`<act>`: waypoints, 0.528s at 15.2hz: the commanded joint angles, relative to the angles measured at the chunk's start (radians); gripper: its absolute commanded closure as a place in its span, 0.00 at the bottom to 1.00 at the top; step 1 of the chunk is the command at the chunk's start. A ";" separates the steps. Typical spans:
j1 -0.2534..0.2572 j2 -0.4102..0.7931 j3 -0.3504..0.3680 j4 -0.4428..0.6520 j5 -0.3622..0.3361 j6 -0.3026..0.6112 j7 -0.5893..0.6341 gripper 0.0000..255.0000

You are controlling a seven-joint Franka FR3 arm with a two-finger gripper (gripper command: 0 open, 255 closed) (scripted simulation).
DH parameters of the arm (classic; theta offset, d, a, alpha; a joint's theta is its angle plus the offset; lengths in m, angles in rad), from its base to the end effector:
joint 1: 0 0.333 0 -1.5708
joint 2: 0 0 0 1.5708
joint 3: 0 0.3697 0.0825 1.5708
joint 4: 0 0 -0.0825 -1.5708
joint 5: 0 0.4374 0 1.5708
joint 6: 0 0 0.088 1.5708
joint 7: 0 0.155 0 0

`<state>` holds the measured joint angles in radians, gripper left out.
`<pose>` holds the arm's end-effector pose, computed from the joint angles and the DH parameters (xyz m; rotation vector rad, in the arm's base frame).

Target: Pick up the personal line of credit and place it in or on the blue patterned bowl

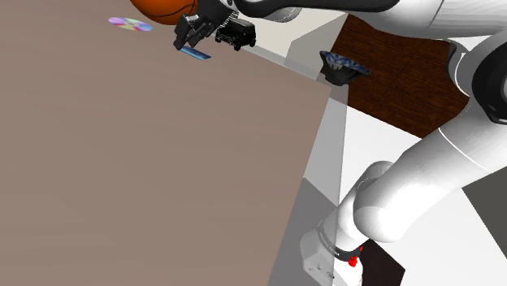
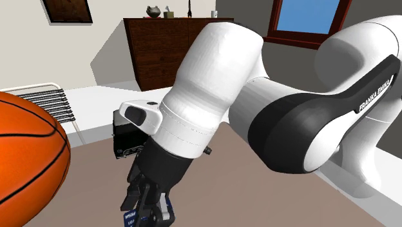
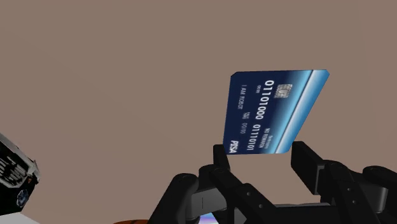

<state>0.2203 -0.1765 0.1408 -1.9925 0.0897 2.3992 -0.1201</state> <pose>0.5769 0.2274 0.6033 -2.8283 -0.6302 -0.8515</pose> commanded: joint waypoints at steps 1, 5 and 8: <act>0.000 0.000 0.000 0.000 0.000 0.000 0.000 1.00; 0.000 0.000 0.000 0.000 0.000 0.000 0.000 1.00; 0.000 0.000 0.000 0.013 -0.001 -0.013 0.001 1.00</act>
<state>0.2202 -0.1780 0.1406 -1.9881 0.0896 2.3932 -0.1198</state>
